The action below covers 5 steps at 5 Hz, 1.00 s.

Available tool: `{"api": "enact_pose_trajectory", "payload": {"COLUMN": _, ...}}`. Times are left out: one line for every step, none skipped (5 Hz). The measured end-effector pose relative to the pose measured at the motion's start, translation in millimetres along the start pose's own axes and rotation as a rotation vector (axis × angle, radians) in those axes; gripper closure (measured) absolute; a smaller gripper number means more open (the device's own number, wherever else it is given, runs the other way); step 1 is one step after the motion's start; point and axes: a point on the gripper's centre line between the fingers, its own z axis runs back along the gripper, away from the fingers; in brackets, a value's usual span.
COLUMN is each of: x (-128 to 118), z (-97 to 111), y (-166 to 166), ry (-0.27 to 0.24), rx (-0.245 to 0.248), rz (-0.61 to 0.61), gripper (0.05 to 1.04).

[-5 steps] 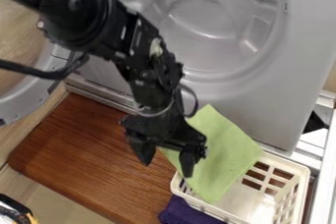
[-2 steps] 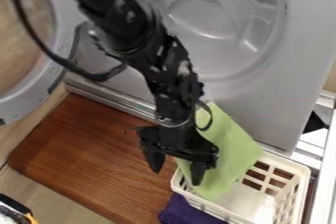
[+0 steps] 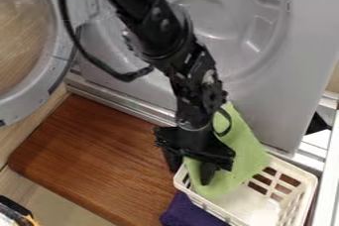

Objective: Moved the basket on the left side of the table

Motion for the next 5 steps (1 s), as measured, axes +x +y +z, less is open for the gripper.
{"api": "enact_pose_trajectory", "payload": {"x": 0, "z": 1, "y": -3, "ry": 0.000, "rx": 0.010, "rz": -0.012, "gripper": 0.734}}
{"api": "enact_pose_trajectory", "payload": {"x": -1, "z": 2, "y": -6, "ry": 0.002, "rx": -0.002, "rz": -0.018, "gripper": 0.881}}
{"api": "enact_pose_trajectory", "payload": {"x": -3, "z": 10, "y": -7, "ry": -0.017, "rx": -0.019, "rz": -0.029, "gripper": 0.926}}
{"api": "enact_pose_trajectory", "payload": {"x": -7, "z": 19, "y": -11, "ry": -0.020, "rx": -0.056, "rz": -0.059, "gripper": 0.932}}
{"api": "enact_pose_trajectory", "payload": {"x": -7, "z": 37, "y": -9, "ry": -0.064, "rx": -0.128, "rz": -0.076, "gripper": 0.942}}
